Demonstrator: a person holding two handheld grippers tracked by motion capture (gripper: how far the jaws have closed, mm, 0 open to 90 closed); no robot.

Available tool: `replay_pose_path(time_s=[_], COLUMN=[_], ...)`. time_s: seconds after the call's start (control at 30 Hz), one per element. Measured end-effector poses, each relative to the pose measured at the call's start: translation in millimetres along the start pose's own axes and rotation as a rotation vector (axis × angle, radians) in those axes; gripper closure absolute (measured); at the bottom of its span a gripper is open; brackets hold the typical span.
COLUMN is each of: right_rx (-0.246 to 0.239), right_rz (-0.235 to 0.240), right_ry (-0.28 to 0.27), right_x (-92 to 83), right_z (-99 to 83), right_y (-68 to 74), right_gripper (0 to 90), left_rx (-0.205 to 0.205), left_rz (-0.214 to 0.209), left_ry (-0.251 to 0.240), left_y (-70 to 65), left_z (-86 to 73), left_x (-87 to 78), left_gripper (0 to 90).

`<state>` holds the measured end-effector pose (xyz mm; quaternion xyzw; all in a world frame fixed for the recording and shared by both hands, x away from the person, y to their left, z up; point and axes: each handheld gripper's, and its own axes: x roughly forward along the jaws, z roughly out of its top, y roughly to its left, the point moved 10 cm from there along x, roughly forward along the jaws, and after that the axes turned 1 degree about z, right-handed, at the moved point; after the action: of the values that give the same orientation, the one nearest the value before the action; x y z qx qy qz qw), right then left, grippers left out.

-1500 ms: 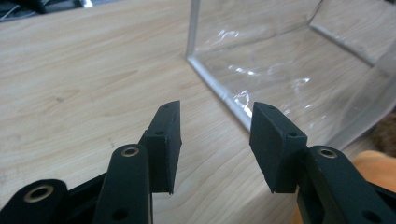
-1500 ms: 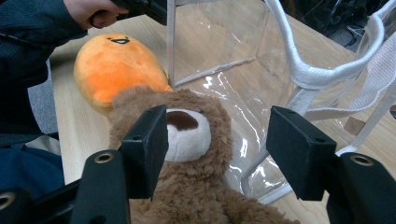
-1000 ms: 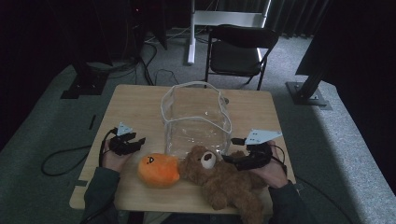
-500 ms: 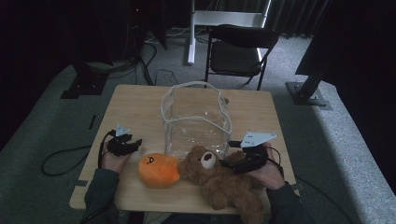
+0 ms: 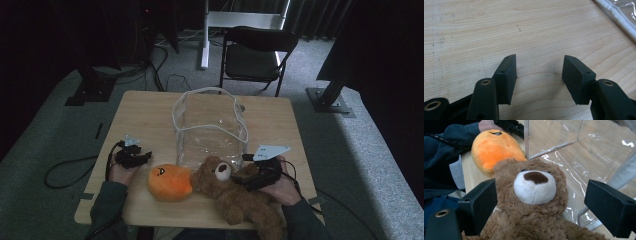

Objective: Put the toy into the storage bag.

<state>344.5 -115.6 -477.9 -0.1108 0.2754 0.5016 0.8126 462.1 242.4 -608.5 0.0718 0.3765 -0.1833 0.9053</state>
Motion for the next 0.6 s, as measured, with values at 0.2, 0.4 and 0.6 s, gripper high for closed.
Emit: replay_pose_path(time_s=[0.2, 0.4, 0.6], right_rx=[0.007, 0.011, 0.019], right_rz=[0.001, 0.004, 0.000], right_ry=[0.012, 0.036, 0.062], right_x=[4.4, 12.1, 19.2], right_z=[-3.5, -10.6, -17.8], right_y=[0.0, 0.7, -1.0], right_gripper=[10.4, 10.5, 10.5], left_rx=[0.000, 0.022, 0.022], left_rz=[0.000, 0.023, 0.026], left_ry=[-0.006, -0.011, -0.016], left_y=[0.6, -0.1, 0.9], left_z=[-0.2, -0.5, -0.5], left_x=[0.0, 1.6, 2.6], left_gripper=[46.0, 43.1, 38.2])
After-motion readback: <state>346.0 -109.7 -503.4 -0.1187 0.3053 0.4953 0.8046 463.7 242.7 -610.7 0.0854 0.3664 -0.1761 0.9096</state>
